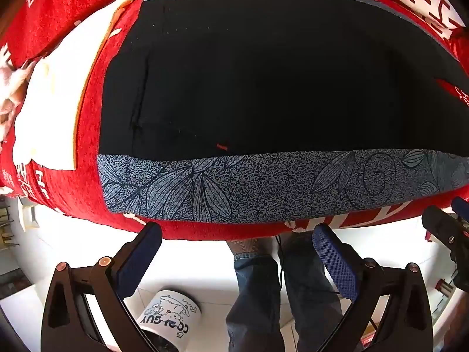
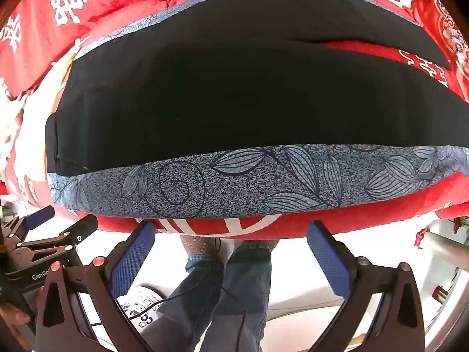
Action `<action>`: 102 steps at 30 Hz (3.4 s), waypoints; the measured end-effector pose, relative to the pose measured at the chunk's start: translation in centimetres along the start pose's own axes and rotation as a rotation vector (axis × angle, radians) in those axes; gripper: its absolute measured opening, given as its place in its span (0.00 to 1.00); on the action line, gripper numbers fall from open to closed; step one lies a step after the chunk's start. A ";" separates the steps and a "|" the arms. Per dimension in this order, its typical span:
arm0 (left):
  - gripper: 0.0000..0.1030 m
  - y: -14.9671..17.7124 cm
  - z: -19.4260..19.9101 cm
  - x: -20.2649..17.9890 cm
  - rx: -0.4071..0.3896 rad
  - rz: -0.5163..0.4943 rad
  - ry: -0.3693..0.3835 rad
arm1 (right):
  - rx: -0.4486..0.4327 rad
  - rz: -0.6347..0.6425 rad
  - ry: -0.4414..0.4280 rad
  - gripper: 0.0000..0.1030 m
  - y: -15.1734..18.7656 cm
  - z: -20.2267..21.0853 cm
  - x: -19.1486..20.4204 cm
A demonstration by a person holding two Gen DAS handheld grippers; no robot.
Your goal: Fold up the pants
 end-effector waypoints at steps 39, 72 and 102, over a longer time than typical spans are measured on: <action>1.00 -0.6 -1.0 1.0 0.059 0.012 0.019 | 0.013 0.010 -0.031 1.00 -1.2 0.0 1.1; 1.00 0.3 -3.0 8.7 0.009 0.295 0.281 | 0.027 -0.057 -0.478 1.00 -0.1 -2.9 3.9; 0.74 -0.3 -5.5 14.9 -0.079 0.566 0.812 | -0.037 -0.134 -0.888 0.17 -0.5 -4.9 8.1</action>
Point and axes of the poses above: each gripper's, at about its wrist camera, not at the fingertips, and z roughly against the way its jaws point, x to its left, y to its underside, the point moved 2 cm from there along -z, roughly the way its jaws point, and after that the axes turned 4 degrees about z, right-handed, at the moved point
